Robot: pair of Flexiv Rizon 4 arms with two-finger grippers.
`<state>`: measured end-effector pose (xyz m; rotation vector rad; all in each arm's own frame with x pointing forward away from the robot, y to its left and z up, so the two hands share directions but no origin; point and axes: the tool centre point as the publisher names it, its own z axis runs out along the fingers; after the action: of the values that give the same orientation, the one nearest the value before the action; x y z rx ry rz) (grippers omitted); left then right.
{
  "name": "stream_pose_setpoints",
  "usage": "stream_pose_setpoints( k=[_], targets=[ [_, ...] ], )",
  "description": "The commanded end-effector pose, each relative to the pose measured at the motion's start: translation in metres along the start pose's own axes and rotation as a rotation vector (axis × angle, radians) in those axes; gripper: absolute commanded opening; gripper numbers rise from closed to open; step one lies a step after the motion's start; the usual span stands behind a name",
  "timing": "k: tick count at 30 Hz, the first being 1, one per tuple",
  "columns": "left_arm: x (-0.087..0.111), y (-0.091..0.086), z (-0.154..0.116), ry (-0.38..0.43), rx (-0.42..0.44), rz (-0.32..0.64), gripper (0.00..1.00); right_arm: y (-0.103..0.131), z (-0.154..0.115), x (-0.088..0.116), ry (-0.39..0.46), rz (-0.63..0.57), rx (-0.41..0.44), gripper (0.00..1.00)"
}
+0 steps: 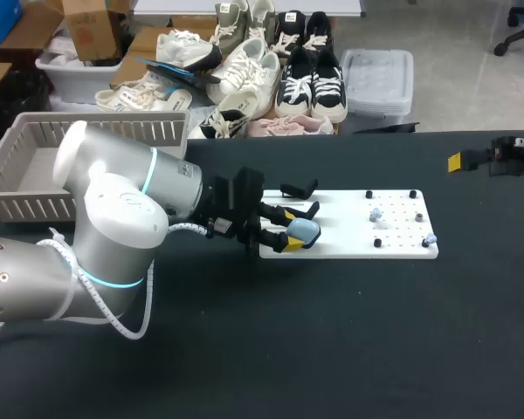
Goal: Pick up each earbud case from the left stands, insert the matching earbuds, close the lid, and place the case in the box.
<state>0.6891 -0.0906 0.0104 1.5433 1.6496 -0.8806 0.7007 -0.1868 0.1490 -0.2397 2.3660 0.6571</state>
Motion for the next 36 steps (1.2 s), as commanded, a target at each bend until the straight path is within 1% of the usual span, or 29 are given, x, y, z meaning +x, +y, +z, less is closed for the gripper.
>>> stream_pose_setpoints(
  k=[1,15,23,29,32,36],
  targets=[
    [0.0006,0.0022,0.0021,-0.002,0.001,0.001,0.49,-0.0011,0.0002,-0.0006,0.002,0.0,-0.004,1.0],
    [-0.001,0.0027,0.0047,-0.001,0.005,0.002,0.45,-0.0011,0.0002,-0.0006,0.002,0.0,-0.004,1.0],
    [0.0,0.0024,0.0064,0.004,0.008,0.0,0.39,-0.0011,0.0002,-0.0006,0.002,0.0,-0.004,1.0],
    [-0.0001,0.0029,0.0066,0.003,0.006,-0.002,0.37,-0.0011,0.0002,-0.0006,0.002,0.0,-0.004,1.0],
    [-0.0013,0.0031,0.0061,0.0,0.006,-0.001,0.31,-0.0011,0.0002,-0.0006,0.002,0.0,-0.004,1.0],
    [-0.0019,0.0025,0.006,-0.001,0.008,0.0,0.27,-0.0011,0.0002,-0.0006,0.002,0.0,-0.004,1.0]
  ],
)
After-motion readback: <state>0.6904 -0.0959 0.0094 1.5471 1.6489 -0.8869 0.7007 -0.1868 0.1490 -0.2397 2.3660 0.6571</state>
